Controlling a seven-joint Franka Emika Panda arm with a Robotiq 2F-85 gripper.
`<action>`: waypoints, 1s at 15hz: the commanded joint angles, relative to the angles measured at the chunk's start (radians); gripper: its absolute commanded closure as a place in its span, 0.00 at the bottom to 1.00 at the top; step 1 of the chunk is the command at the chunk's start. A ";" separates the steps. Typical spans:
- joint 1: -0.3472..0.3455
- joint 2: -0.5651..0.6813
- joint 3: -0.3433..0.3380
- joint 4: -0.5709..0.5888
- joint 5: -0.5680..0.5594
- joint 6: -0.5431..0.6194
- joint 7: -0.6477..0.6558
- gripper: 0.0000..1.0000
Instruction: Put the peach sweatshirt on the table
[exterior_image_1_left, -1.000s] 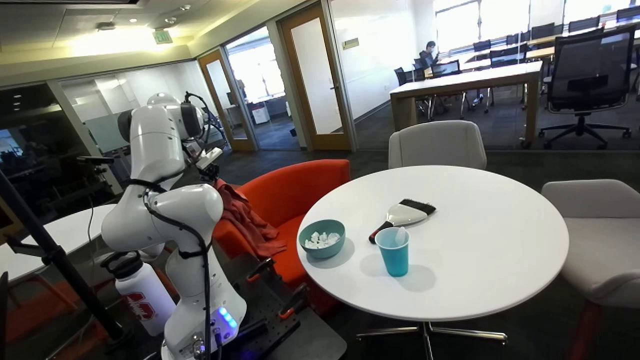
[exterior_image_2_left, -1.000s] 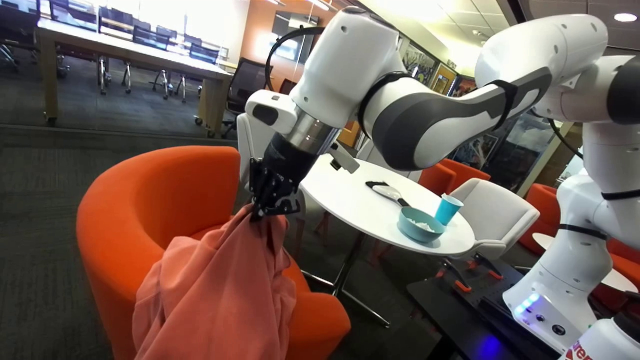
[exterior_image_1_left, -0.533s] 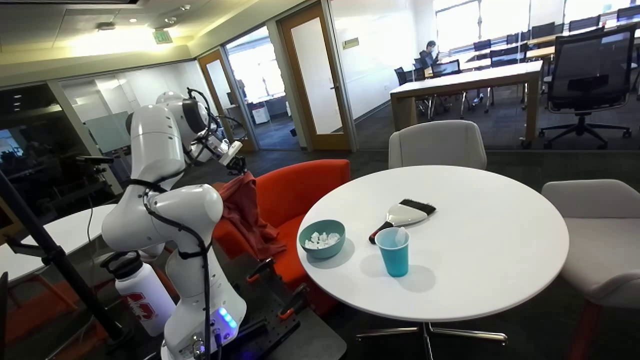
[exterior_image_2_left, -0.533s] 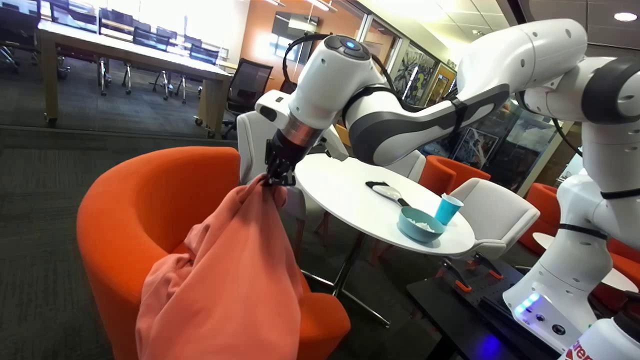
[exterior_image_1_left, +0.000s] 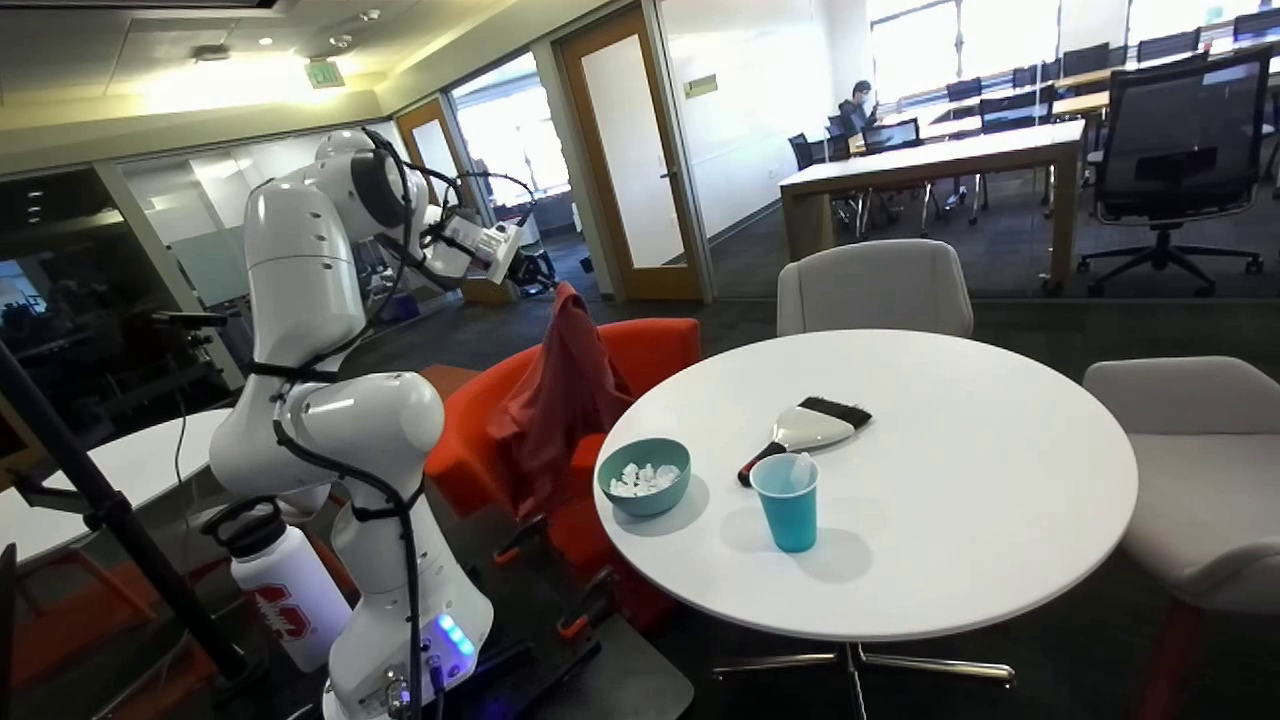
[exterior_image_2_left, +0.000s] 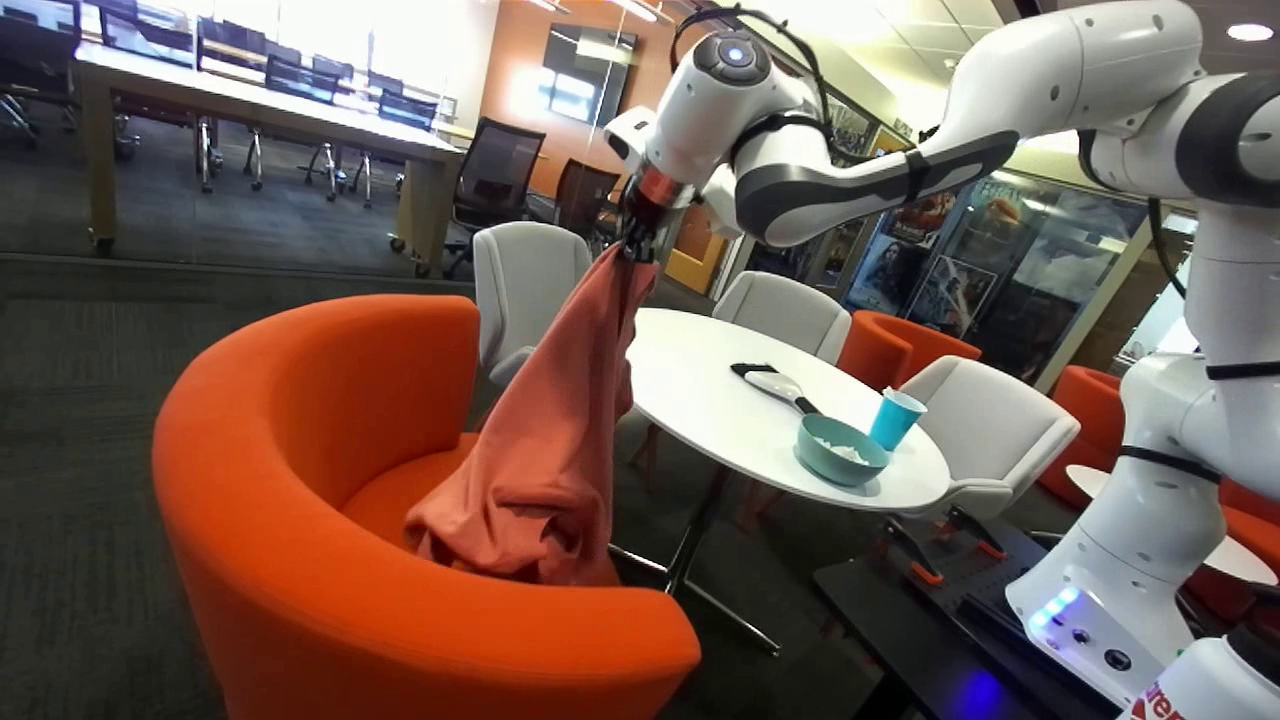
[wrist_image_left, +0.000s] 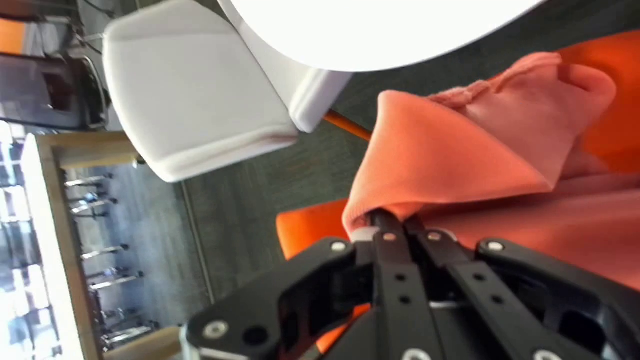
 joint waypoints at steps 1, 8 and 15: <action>-0.055 -0.163 0.038 -0.094 -0.124 -0.155 0.115 0.99; -0.155 -0.171 0.149 -0.064 -0.192 -0.317 0.177 0.97; -0.195 -0.138 0.147 -0.001 -0.324 -0.415 0.226 0.99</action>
